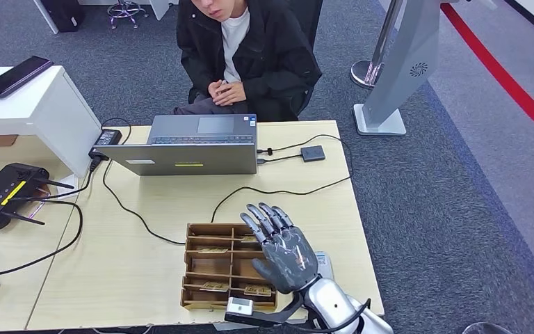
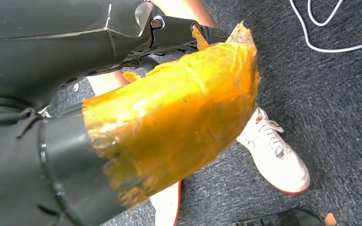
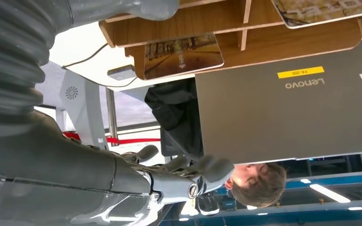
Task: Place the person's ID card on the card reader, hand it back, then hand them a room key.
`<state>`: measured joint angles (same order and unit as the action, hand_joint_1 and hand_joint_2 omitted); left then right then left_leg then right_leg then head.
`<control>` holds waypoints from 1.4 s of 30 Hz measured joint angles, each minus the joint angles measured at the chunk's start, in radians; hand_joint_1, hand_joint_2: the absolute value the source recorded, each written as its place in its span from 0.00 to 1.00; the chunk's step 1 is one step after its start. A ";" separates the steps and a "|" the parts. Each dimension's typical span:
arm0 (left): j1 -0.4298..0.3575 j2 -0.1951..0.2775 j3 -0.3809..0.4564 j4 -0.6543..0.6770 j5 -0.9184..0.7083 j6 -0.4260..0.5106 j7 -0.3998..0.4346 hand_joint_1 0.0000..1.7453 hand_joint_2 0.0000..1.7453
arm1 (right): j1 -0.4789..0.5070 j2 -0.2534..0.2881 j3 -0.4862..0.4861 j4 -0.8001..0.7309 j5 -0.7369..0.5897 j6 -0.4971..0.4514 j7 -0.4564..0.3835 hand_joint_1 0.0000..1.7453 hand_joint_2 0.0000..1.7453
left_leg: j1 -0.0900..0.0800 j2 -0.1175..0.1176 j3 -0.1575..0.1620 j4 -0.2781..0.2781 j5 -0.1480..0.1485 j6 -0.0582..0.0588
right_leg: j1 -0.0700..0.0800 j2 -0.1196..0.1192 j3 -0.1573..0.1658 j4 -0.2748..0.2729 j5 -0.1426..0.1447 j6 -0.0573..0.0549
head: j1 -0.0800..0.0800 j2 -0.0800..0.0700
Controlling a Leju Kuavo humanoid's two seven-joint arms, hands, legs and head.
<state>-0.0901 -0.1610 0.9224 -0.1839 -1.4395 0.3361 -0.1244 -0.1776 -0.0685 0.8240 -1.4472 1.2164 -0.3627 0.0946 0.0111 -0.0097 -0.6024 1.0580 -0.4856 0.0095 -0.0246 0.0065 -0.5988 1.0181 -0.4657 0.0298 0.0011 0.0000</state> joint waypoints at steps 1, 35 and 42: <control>0.000 0.000 0.000 0.000 0.000 0.000 0.000 0.00 0.00 | -0.001 0.001 0.001 0.003 0.000 0.000 0.000 0.21 1.00 | 0.000 0.000 0.000 0.000 0.000 0.000 | 0.000 0.000 0.000 0.000 0.000 0.000 | 0.000 0.000; -0.001 0.000 -0.008 0.000 -0.003 -0.002 0.002 0.00 0.00 | -0.017 0.008 0.018 0.041 -0.017 0.021 0.018 0.38 1.00 | 0.000 0.000 0.000 0.000 0.000 0.000 | 0.000 0.000 0.000 0.000 0.000 0.000 | 0.000 0.000; -0.001 0.000 -0.008 0.000 -0.003 -0.003 0.003 0.00 0.00 | -0.020 0.009 0.019 0.046 -0.019 0.023 0.020 0.45 1.00 | 0.000 0.000 0.000 0.000 0.000 0.000 | 0.000 0.000 0.000 0.000 0.000 0.000 | 0.000 0.000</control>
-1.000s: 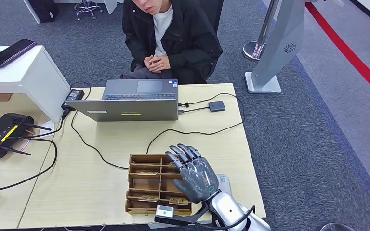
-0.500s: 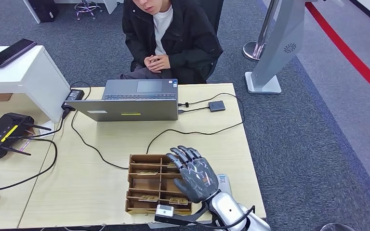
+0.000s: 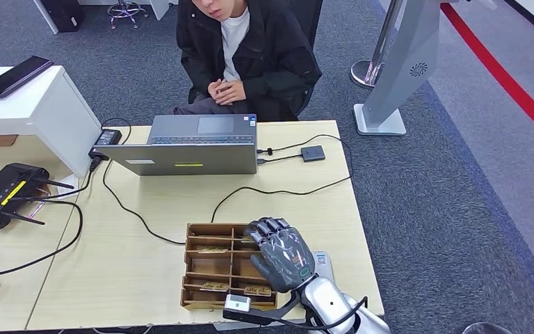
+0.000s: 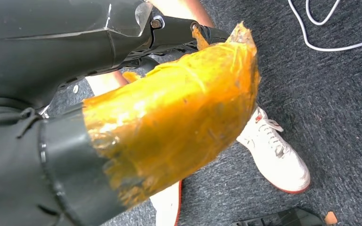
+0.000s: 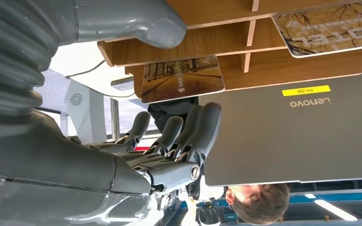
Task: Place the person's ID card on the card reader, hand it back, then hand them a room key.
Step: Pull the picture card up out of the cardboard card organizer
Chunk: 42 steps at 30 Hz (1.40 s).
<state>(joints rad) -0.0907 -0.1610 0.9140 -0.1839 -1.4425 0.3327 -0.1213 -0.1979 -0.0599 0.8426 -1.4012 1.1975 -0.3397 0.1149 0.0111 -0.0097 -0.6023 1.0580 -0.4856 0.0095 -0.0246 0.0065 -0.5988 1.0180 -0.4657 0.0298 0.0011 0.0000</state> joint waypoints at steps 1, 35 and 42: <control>0.000 0.000 0.000 0.000 0.000 0.000 0.000 0.00 0.00 | 0.000 0.000 0.000 0.001 0.000 0.001 0.000 0.46 1.00 | 0.000 0.000 0.000 0.000 0.000 0.000 | 0.000 0.000 0.000 0.000 0.000 0.000 | 0.000 0.000; 0.000 0.000 -0.001 0.000 0.001 0.000 0.000 0.00 0.00 | -0.002 0.012 -0.002 0.011 0.027 -0.097 -0.018 1.00 1.00 | 0.000 0.000 0.000 0.000 0.000 0.000 | 0.000 0.000 0.000 0.000 0.000 0.000 | 0.000 0.000; 0.000 0.000 -0.001 0.000 0.009 0.004 -0.002 0.00 0.00 | 0.031 0.019 -0.011 -0.039 0.050 -0.236 -0.076 1.00 1.00 | 0.000 0.000 0.000 0.000 0.000 0.000 | 0.000 0.000 0.000 0.000 0.000 0.000 | 0.000 0.000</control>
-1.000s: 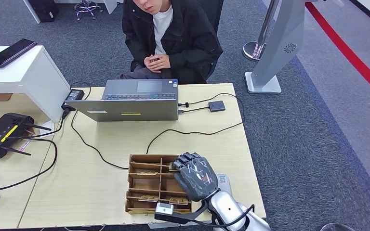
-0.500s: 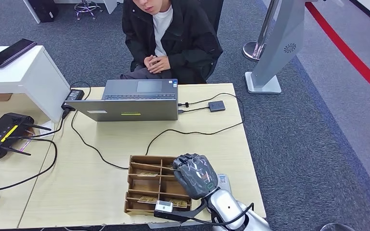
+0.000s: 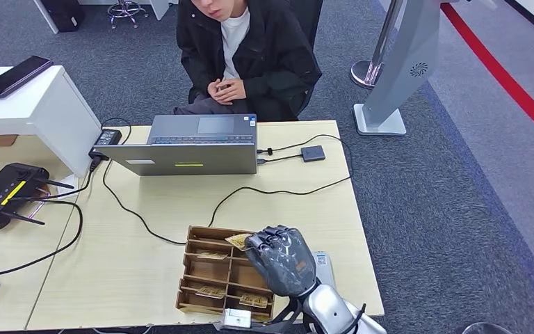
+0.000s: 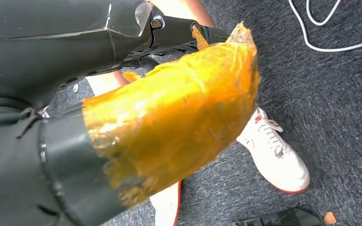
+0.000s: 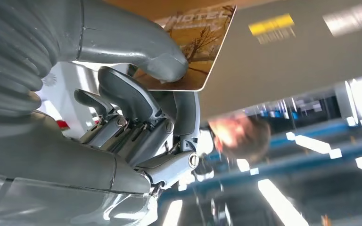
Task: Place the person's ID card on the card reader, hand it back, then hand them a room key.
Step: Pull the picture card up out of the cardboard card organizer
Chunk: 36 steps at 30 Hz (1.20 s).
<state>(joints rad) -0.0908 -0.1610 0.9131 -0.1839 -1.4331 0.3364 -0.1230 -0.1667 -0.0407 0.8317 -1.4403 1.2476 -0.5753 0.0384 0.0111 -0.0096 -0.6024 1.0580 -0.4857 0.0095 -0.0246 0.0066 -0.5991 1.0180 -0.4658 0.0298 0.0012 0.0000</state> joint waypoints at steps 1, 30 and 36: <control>0.000 0.000 0.000 0.000 0.002 0.001 -0.001 0.00 0.00 | 0.005 0.000 -0.002 -0.012 0.000 -0.017 -0.008 1.00 1.00 | 0.000 0.000 0.000 0.000 0.000 0.000 | 0.000 0.000 0.000 0.000 0.000 0.000 | 0.000 0.000; 0.002 0.000 0.000 0.000 0.029 0.014 -0.014 0.00 0.00 | 0.104 0.021 -0.122 -0.287 -0.032 -0.073 -0.211 1.00 1.00 | 0.000 0.000 0.000 0.000 0.000 0.000 | 0.000 0.000 0.000 0.000 0.000 0.000 | 0.000 0.000; 0.002 0.000 0.000 0.000 0.029 0.014 -0.014 0.00 0.00 | 0.104 0.030 -0.136 -0.291 -0.032 -0.073 -0.215 1.00 1.00 | 0.000 0.000 0.000 0.000 0.000 0.000 | 0.000 0.000 0.000 0.000 0.000 0.000 | 0.000 0.000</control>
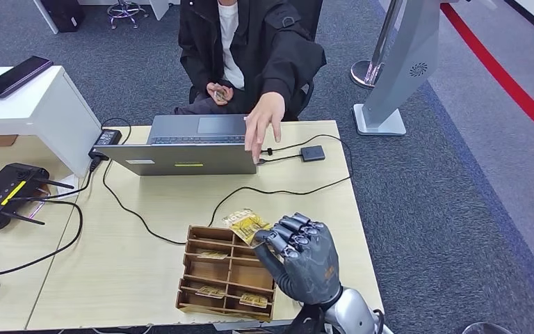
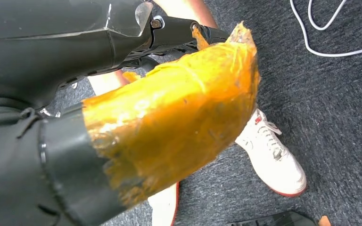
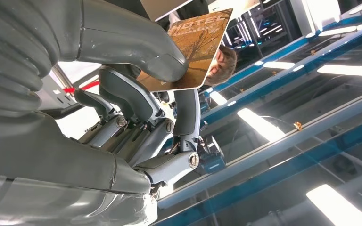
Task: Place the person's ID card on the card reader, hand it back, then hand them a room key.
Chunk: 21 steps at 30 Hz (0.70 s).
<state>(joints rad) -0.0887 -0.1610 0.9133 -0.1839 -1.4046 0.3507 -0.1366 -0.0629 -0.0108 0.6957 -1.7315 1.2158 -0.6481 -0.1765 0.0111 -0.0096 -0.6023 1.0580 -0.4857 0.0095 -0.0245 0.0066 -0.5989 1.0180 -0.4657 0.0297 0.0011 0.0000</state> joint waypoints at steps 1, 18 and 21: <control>0.000 0.000 0.000 0.000 0.000 0.000 0.000 0.00 0.00 | 0.000 0.001 -0.002 0.000 0.000 0.000 0.000 1.00 1.00 | 0.000 0.000 0.000 0.000 0.000 0.000 | 0.000 0.000 0.000 0.000 0.000 0.000 | 0.000 0.000; -0.026 0.000 -0.030 0.000 -0.055 -0.031 0.014 0.00 0.00 | -0.195 0.035 -0.035 0.154 0.038 0.008 0.135 1.00 1.00 | 0.000 0.000 0.000 0.000 0.001 0.000 | 0.000 0.000 0.000 0.000 0.001 0.000 | 0.000 0.000; -0.032 -0.001 -0.041 0.000 -0.063 -0.036 0.016 0.00 0.00 | -0.231 0.046 -0.043 0.206 0.047 0.011 0.155 0.89 1.00 | 0.000 0.000 0.000 0.000 0.001 0.000 | 0.000 0.000 0.000 0.000 0.001 0.000 | 0.000 0.000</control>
<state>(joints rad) -0.1205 -0.1617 0.8724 -0.1839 -1.4672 0.3143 -0.1205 -0.2938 0.0355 0.6527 -1.5259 1.2627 -0.6370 -0.0219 0.0111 -0.0096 -0.6021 1.0580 -0.4847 0.0096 -0.0245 0.0066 -0.5987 1.0184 -0.4650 0.0295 0.0012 0.0000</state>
